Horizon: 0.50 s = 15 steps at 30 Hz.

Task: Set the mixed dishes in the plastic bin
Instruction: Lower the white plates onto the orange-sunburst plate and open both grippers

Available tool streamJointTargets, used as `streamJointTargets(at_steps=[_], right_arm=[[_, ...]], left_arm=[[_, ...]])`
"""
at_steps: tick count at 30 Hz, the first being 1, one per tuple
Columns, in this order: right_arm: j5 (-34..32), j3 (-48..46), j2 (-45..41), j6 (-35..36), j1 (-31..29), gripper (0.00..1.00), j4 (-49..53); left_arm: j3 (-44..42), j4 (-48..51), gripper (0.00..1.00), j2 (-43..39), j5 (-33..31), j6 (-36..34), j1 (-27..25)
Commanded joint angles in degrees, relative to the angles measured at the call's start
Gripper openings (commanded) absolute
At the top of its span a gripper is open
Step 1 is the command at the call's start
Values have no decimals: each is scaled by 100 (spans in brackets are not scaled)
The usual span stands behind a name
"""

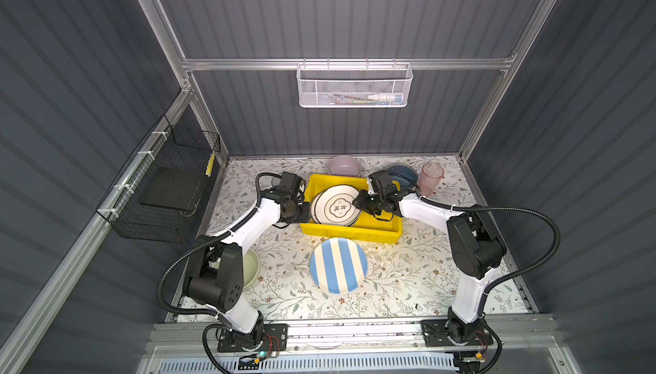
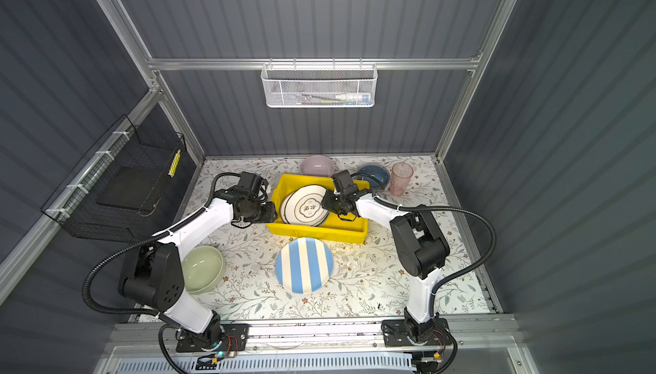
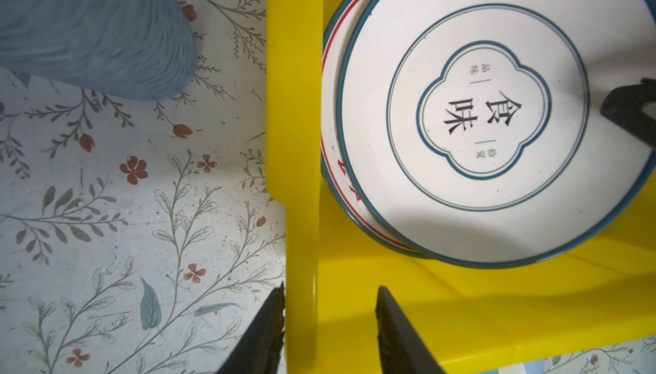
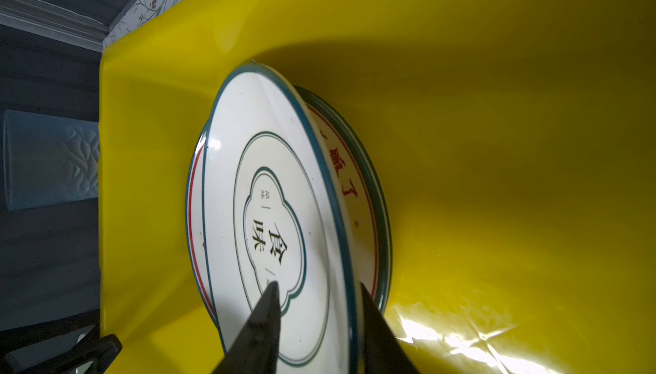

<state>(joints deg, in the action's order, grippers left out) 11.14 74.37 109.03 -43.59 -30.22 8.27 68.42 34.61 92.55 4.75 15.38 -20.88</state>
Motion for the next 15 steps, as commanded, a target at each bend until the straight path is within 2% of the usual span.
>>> streamJointTargets(at_steps=[1,5,15], right_arm=[[-179,244,135,120,-85,39,151],[-430,414,214,261,-170,47,401],[-1093,1004,567,591,-423,58,1105]], left_arm=[[14,2,43,17,122,-45,32],[-20,2,43,-18,122,-37,36],[-23,28,44,-40,122,-30,33]])
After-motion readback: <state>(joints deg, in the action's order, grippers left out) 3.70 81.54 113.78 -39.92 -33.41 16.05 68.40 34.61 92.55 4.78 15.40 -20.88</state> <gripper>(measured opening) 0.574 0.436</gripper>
